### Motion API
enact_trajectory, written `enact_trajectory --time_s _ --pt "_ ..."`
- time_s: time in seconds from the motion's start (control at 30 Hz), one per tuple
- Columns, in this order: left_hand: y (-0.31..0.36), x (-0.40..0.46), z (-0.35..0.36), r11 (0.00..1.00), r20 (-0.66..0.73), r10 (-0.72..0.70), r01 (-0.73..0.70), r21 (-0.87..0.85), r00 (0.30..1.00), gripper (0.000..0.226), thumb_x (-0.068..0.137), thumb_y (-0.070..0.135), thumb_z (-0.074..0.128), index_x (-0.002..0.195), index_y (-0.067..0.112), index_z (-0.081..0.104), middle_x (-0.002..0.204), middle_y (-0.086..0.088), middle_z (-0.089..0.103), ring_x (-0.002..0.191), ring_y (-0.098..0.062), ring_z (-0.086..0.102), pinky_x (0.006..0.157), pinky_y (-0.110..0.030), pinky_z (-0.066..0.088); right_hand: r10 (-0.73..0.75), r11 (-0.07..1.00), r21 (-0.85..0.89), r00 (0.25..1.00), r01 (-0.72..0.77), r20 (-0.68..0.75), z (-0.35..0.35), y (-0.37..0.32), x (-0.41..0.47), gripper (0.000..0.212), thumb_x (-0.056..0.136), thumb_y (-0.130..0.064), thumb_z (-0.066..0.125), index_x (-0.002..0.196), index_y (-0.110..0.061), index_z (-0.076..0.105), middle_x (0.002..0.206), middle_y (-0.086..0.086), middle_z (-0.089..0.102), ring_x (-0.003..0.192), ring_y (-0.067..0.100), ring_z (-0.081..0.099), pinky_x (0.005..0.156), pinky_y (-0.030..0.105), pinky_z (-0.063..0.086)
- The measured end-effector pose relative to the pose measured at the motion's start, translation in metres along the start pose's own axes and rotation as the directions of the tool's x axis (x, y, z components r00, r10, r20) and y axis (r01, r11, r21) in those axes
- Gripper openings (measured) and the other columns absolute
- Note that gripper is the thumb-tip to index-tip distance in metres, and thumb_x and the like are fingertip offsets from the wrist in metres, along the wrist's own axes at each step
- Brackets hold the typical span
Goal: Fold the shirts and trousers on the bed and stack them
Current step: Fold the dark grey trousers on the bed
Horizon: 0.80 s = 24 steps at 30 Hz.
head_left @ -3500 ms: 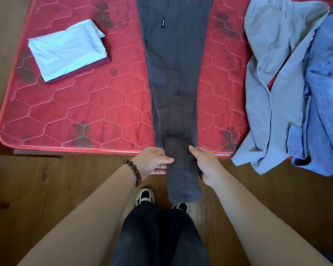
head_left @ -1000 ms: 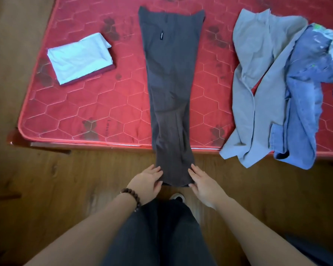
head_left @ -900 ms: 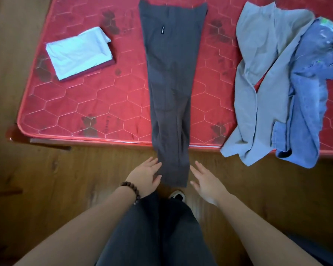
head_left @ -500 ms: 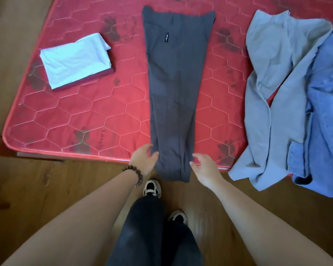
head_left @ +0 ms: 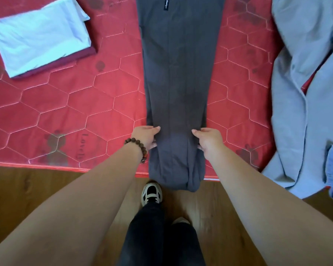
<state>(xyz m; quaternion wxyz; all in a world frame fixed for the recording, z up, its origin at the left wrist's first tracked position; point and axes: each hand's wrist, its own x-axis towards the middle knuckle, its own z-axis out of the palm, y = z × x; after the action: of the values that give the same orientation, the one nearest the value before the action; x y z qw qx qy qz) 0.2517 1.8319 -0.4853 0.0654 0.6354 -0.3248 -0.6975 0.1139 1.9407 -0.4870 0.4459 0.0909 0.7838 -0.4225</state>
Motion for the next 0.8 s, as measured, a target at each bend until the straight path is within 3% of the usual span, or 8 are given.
enact_trajectory --time_s 0.13,0.23,0.33,0.43,0.5,0.6,0.67,0.8 --pt "0.006 0.001 -0.005 0.997 0.043 -0.043 0.045 -0.061 0.998 0.013 0.092 -0.001 0.058 0.081 0.005 0.055 0.082 -0.01 0.064 0.072 -0.019 0.063 0.072 -0.037 0.056 0.094 0.989 0.11 0.995 -0.098 0.037 -0.003 -0.003 0.002 0.018 0.091 -0.002 0.062 0.076 -0.012 0.059 0.099 0.012 0.065 0.093 0.026 0.063 0.084 0.039 0.055" --pt "0.007 0.002 -0.009 0.996 0.038 -0.028 0.031 -0.082 0.999 0.014 0.089 -0.002 0.062 0.078 0.003 0.056 0.083 -0.01 0.066 0.072 -0.018 0.065 0.055 -0.027 0.058 0.12 0.984 0.126 0.992 -0.125 0.046 -0.006 -0.002 0.007 0.013 0.088 -0.001 0.066 0.08 -0.009 0.06 0.106 0.016 0.067 0.093 0.027 0.065 0.077 0.036 0.057" --pt "0.005 0.008 -0.014 0.997 -0.001 -0.001 0.001 -0.08 1.0 0.022 0.084 -0.001 0.068 0.072 0.008 0.052 0.085 -0.012 0.067 0.072 -0.017 0.067 0.054 -0.024 0.057 0.127 0.983 0.13 0.991 -0.132 0.044 -0.013 -0.002 0.013 0.018 0.083 0.0 0.071 0.079 -0.009 0.057 0.108 0.017 0.067 0.091 0.026 0.066 0.078 0.035 0.056" --pt "0.003 0.013 -0.017 0.998 -0.052 0.036 -0.038 -0.041 0.998 0.032 0.08 0.002 0.075 0.065 0.011 0.048 0.089 -0.014 0.068 0.078 -0.022 0.068 0.069 -0.033 0.06 0.104 0.988 0.115 0.994 -0.106 0.025 -0.018 -0.003 0.016 0.026 0.077 0.0 0.076 0.076 -0.011 0.052 0.102 0.018 0.066 0.08 0.024 0.065 0.072 0.034 0.054" --pt "0.003 0.014 -0.016 0.999 -0.035 0.048 -0.048 -0.003 0.998 0.031 0.08 0.008 0.076 0.065 0.011 0.049 0.09 -0.014 0.068 0.083 -0.024 0.068 0.082 -0.042 0.058 0.105 0.989 0.097 0.993 -0.11 0.053 -0.02 -0.004 0.018 0.022 0.077 -0.003 0.077 0.086 -0.009 0.058 0.104 0.016 0.068 0.081 0.023 0.066 0.067 0.03 0.053" --pt "0.011 0.01 -0.008 0.989 0.114 0.012 0.005 -0.15 0.993 0.011 0.089 0.018 0.068 0.089 0.007 0.064 0.101 -0.009 0.072 0.087 -0.019 0.07 0.078 -0.037 0.059 0.114 0.991 0.061 0.987 -0.121 0.109 -0.02 -0.01 0.024 0.026 0.082 -0.018 0.076 0.105 -0.012 0.066 0.111 0.008 0.069 0.099 0.022 0.066 0.088 0.036 0.055" --pt "0.021 0.014 -0.002 0.969 0.15 -0.018 0.054 -0.239 0.988 0.02 0.092 0.02 0.063 0.106 0.006 0.066 0.106 -0.008 0.072 0.094 -0.02 0.069 0.079 -0.036 0.058 0.122 0.987 0.094 0.987 -0.131 0.102 -0.019 -0.016 0.028 0.023 0.085 -0.027 0.073 0.103 -0.016 0.068 0.109 0.003 0.07 0.1 0.021 0.067 0.091 0.038 0.054" --pt "0.034 0.027 0.004 0.991 0.054 -0.024 0.031 -0.132 0.998 0.008 0.092 0.009 0.062 0.094 0.002 0.065 0.107 -0.016 0.068 0.082 -0.02 0.067 0.068 -0.035 0.058 0.093 0.978 0.183 0.994 -0.102 0.057 -0.014 -0.027 0.038 0.011 0.089 -0.011 0.067 0.099 -0.009 0.065 0.105 0.008 0.069 0.086 0.019 0.068 0.067 0.03 0.055"
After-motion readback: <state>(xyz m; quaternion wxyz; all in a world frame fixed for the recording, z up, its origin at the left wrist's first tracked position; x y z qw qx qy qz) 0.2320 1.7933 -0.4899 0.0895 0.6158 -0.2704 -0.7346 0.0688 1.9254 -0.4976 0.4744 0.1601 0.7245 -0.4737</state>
